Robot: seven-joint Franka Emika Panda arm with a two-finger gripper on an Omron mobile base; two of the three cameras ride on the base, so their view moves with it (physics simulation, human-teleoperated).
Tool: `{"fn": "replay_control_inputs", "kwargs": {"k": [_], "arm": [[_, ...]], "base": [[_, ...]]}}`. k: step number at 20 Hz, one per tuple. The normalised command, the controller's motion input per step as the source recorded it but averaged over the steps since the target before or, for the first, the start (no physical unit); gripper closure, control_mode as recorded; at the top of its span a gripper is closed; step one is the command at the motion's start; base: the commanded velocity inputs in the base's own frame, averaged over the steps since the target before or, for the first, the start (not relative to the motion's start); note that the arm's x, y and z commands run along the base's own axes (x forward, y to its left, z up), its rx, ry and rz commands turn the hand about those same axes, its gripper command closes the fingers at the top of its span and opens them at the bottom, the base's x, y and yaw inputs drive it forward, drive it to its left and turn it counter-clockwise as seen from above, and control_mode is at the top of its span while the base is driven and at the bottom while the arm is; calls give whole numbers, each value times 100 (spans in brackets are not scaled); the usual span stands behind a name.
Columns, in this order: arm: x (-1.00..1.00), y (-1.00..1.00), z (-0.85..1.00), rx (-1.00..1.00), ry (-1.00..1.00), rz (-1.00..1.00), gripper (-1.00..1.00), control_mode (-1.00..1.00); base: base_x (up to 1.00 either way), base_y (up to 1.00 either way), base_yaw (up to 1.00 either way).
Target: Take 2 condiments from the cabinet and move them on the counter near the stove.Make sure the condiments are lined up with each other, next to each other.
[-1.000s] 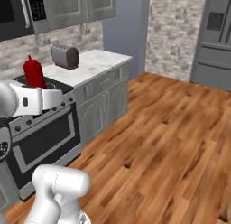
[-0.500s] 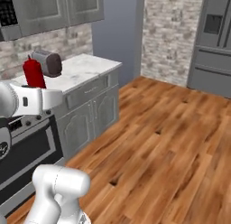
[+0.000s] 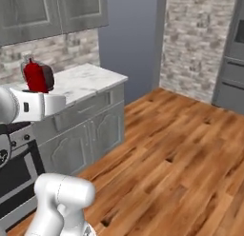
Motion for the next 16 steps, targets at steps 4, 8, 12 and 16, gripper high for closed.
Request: {"fn": "replay_control_inputs", "kwargs": {"k": [4,8,12,16], "arm": [[0,0,0,0,0,0,100,100],[0,0,0,0,0,0,100,100],[0,0,0,0,0,0,100,100],[0,0,0,0,0,0,100,100]], "base": [[27,-3,75],[-8,0,100],[-20,0,100],[-9,0,90]]}}
